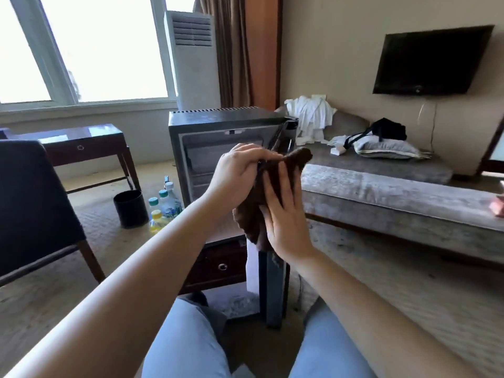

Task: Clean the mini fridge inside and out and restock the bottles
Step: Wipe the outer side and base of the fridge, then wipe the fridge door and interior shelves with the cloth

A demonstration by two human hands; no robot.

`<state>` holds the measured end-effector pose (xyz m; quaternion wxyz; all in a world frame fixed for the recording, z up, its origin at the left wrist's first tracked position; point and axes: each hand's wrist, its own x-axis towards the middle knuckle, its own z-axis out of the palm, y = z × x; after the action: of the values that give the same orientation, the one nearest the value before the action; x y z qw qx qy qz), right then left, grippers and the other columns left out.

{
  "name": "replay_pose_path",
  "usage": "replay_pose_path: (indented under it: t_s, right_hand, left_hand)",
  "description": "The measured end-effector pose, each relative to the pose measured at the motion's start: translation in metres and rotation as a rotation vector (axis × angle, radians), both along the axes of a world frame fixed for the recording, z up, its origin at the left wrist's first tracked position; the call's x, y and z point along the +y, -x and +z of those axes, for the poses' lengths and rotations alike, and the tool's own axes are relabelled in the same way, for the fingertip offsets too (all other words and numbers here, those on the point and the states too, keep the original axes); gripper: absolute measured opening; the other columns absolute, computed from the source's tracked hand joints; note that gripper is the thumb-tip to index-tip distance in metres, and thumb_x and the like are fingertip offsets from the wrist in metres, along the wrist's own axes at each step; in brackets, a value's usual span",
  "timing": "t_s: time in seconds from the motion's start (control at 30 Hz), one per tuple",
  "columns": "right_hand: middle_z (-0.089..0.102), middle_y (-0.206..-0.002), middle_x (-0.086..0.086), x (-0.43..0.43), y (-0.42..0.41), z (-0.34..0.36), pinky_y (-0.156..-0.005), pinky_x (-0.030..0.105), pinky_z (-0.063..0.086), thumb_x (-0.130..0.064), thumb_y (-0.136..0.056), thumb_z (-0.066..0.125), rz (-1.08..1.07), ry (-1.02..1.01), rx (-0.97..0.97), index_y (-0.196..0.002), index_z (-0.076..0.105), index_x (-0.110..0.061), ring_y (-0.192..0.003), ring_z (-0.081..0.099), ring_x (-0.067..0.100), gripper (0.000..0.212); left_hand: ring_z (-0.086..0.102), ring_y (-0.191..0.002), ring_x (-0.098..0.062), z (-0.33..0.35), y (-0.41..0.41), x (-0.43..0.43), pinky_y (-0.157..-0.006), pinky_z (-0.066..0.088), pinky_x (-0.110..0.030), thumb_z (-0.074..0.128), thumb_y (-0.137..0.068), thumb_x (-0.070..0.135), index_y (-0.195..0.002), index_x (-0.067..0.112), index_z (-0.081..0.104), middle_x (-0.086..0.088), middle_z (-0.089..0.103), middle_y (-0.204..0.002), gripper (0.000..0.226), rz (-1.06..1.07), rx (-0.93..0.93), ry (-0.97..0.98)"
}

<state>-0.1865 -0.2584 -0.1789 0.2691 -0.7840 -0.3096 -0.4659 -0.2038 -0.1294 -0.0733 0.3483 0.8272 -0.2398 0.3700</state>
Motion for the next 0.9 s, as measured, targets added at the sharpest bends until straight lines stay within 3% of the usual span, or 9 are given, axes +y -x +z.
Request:
replay_pose_path:
  t_s: [0.1, 0.3, 0.4, 0.47, 0.53, 0.6, 0.7, 0.8, 0.9]
  right_hand:
    - [0.013, -0.158, 0.006, -0.020, -0.006, -0.062, -0.108, 0.057, 0.032, -0.019, -0.092, 0.047, -0.212, 0.257, -0.124, -0.147, 0.028, -0.019, -0.136, 0.020, 0.048, 0.058]
    - [0.019, -0.158, 0.002, -0.046, 0.013, -0.123, -0.103, 0.042, 0.041, -0.016, -0.091, 0.041, -0.221, 0.451, -0.090, -0.147, 0.034, -0.018, -0.126, 0.043, 0.024, 0.056]
    - [0.036, -0.152, -0.001, -0.056, 0.015, -0.095, -0.100, 0.040, 0.043, -0.015, -0.100, 0.038, -0.187, 0.438, -0.113, -0.142, 0.046, -0.017, -0.131, 0.042, 0.017, 0.043]
    - [0.060, -0.132, -0.003, -0.059, 0.022, -0.058, -0.090, 0.037, 0.048, -0.020, -0.104, 0.037, -0.094, 0.353, -0.144, -0.127, 0.063, -0.017, -0.115, 0.050, 0.020, 0.035]
    - [0.066, -0.116, 0.003, -0.065, 0.037, -0.020, -0.086, 0.035, 0.050, -0.014, -0.100, 0.046, 0.033, 0.250, -0.160, -0.120, 0.067, -0.012, -0.099, 0.055, 0.024, 0.029]
    - [0.065, -0.114, 0.010, -0.071, 0.044, 0.014, -0.093, 0.035, 0.047, -0.011, -0.099, 0.049, 0.043, 0.120, -0.203, -0.119, 0.068, -0.008, -0.099, 0.056, 0.028, 0.027]
    - [0.057, -0.133, 0.012, -0.081, 0.025, 0.030, -0.110, 0.040, 0.036, -0.014, -0.102, 0.045, -0.063, 0.012, -0.253, -0.125, 0.063, -0.008, -0.126, 0.045, 0.028, 0.031]
    - [0.037, -0.150, 0.003, -0.097, -0.005, -0.022, -0.119, 0.044, 0.016, -0.016, -0.099, 0.047, -0.181, 0.274, -0.259, -0.140, 0.047, -0.016, -0.146, 0.018, 0.023, 0.041]
    - [0.020, -0.159, -0.004, -0.122, -0.013, -0.084, -0.120, 0.041, 0.005, -0.024, -0.094, 0.047, -0.270, 0.533, -0.299, -0.148, 0.032, -0.019, -0.148, 0.010, 0.020, 0.056]
  left_hand:
    - [0.056, -0.109, -0.009, -0.003, -0.001, -0.015, -0.097, 0.044, -0.025, 0.041, -0.084, -0.006, -0.100, 0.020, 0.075, 0.016, 0.066, -0.102, 0.046, -0.057, 0.042, 0.032]
    - [0.052, -0.108, -0.004, -0.004, -0.003, -0.026, -0.094, 0.042, -0.017, 0.039, -0.083, -0.009, -0.103, 0.020, 0.073, 0.027, 0.060, -0.102, 0.049, -0.050, 0.019, 0.007]
    - [0.052, -0.108, -0.006, -0.004, -0.005, -0.033, -0.094, 0.043, -0.021, 0.040, -0.081, -0.009, -0.103, 0.020, 0.073, 0.017, 0.065, -0.105, 0.049, -0.057, 0.002, -0.022]
    - [0.054, -0.105, -0.009, -0.004, -0.007, -0.038, -0.092, 0.044, -0.022, 0.039, -0.079, -0.008, -0.102, 0.021, 0.073, 0.016, 0.066, -0.104, 0.050, -0.058, -0.012, -0.028]
    - [0.054, -0.101, -0.010, -0.005, -0.009, -0.045, -0.088, 0.043, -0.018, 0.039, -0.078, -0.008, -0.101, 0.021, 0.073, 0.021, 0.064, -0.101, 0.050, -0.051, -0.032, -0.037]
    - [0.053, -0.100, -0.009, -0.007, -0.011, -0.051, -0.088, 0.041, -0.016, 0.041, -0.077, -0.009, -0.102, 0.022, 0.074, 0.022, 0.062, -0.100, 0.051, -0.067, -0.041, -0.047]
    - [0.052, -0.102, -0.010, -0.002, -0.012, -0.062, -0.092, 0.041, -0.017, 0.039, -0.076, -0.008, -0.104, 0.025, 0.073, 0.016, 0.066, -0.103, 0.055, -0.120, -0.013, -0.076]
    - [0.051, -0.102, -0.009, 0.002, -0.013, -0.071, -0.091, 0.038, -0.008, 0.038, -0.078, -0.010, -0.109, 0.026, 0.072, 0.014, 0.067, -0.111, 0.058, -0.110, 0.009, -0.126]
    - [0.045, -0.100, -0.001, 0.003, -0.015, -0.077, -0.087, 0.030, 0.000, 0.037, -0.080, -0.011, -0.117, 0.029, 0.068, 0.014, 0.065, -0.117, 0.062, -0.119, 0.029, -0.198]
